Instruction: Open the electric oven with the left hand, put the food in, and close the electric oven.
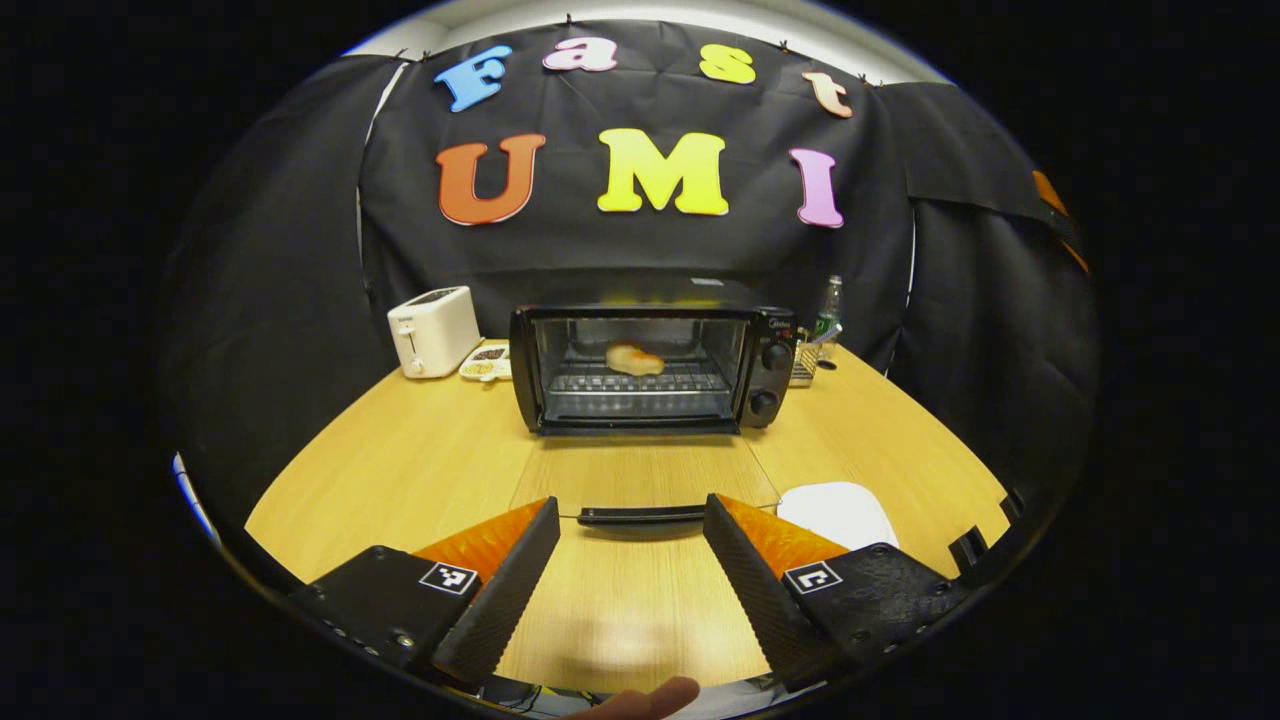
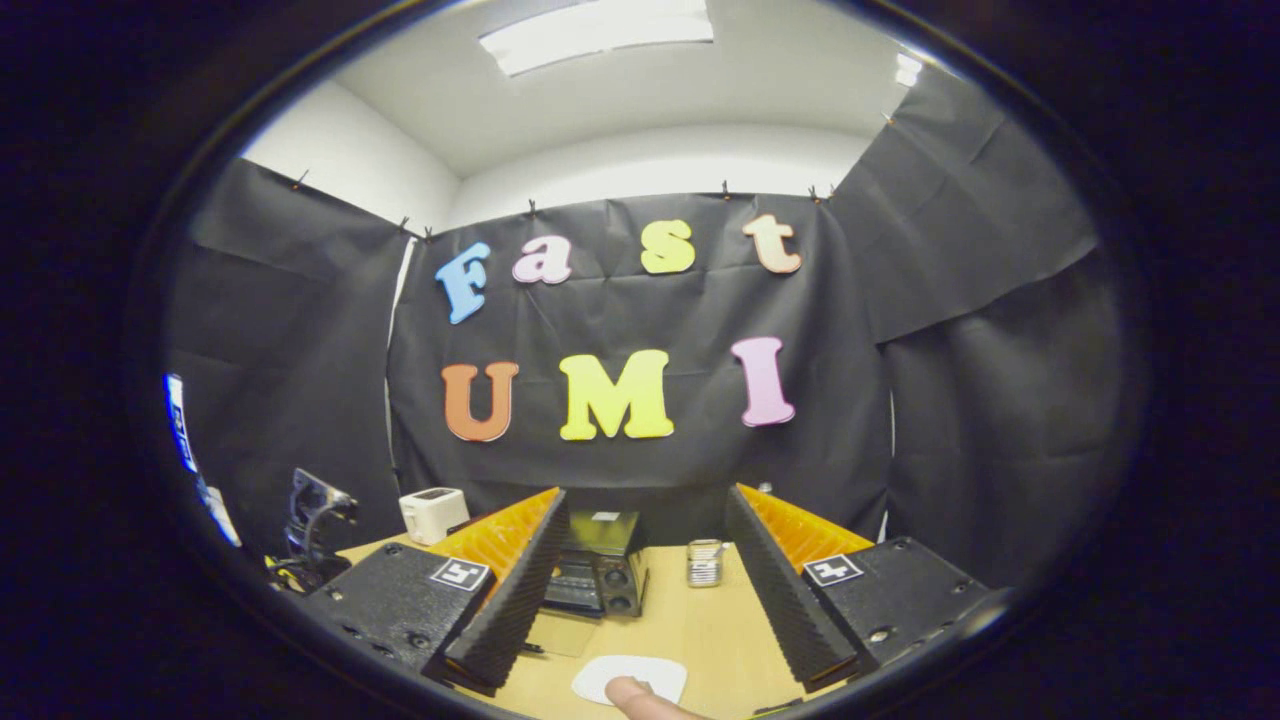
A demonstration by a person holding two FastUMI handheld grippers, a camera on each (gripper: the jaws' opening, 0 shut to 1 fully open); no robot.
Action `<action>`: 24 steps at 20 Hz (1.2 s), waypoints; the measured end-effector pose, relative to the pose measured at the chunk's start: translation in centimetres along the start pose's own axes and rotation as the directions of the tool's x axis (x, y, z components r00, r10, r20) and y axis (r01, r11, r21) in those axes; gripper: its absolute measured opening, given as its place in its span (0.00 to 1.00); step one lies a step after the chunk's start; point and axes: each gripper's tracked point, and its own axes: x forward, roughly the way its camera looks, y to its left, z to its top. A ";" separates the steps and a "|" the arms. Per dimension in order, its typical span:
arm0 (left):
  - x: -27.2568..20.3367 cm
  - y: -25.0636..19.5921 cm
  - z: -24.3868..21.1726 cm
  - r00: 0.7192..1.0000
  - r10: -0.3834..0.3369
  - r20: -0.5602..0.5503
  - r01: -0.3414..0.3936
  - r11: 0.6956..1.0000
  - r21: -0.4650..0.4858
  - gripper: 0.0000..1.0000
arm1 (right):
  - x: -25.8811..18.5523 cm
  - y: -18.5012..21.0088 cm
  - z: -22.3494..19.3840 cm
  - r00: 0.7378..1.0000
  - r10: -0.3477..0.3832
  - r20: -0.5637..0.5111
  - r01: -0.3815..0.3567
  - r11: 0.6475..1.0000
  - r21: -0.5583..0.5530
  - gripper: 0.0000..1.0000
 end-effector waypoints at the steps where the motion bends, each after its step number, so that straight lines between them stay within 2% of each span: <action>1: 0.8 -0.7 -0.7 1.000 -0.011 -0.020 0.011 1.000 0.012 0.96 | -0.9 -0.8 0.2 1.000 -0.025 0.004 0.025 1.000 -0.009 0.95; 4: 3.1 -1.2 -3.0 0.995 -0.006 -0.096 0.010 0.999 0.045 0.96 | -3.1 -2.2 0.1 0.999 -0.032 0.004 0.032 0.999 -0.036 0.95; 7: 4.9 -1.6 -5.2 0.986 -0.010 -0.168 0.016 0.999 0.037 0.96 | -4.7 -4.4 0.1 0.999 -0.029 0.015 0.029 0.999 -0.040 0.95; 13: 7.7 -1.9 -6.7 0.981 0.005 -0.191 0.003 0.999 0.043 0.96 | -6.0 -9.4 0.2 0.993 -0.109 0.033 0.109 0.994 0.001 0.95; 17: 9.0 -1.5 -8.3 0.974 0.025 -0.225 -0.015 0.999 0.048 0.96 | -6.2 -10.0 0.2 0.992 -0.111 0.062 0.110 0.994 0.023 0.95; 21: 10.3 -0.2 -8.0 0.976 0.070 -0.206 -0.060 0.997 0.055 0.96 | -6.3 -9.9 -0.4 0.994 -0.089 0.059 0.087 0.995 0.038 0.95; 23: 10.5 -0.6 -8.1 0.975 0.049 -0.219 -0.042 0.998 0.037 1.00 | -6.3 -10.1 -0.4 0.994 -0.088 0.066 0.086 0.996 0.031 0.95; 24: 10.5 -0.6 -8.2 0.972 0.048 -0.230 -0.042 0.999 0.032 0.96 | -6.4 -10.4 -0.3 0.993 -0.091 0.072 0.089 0.995 0.033 0.95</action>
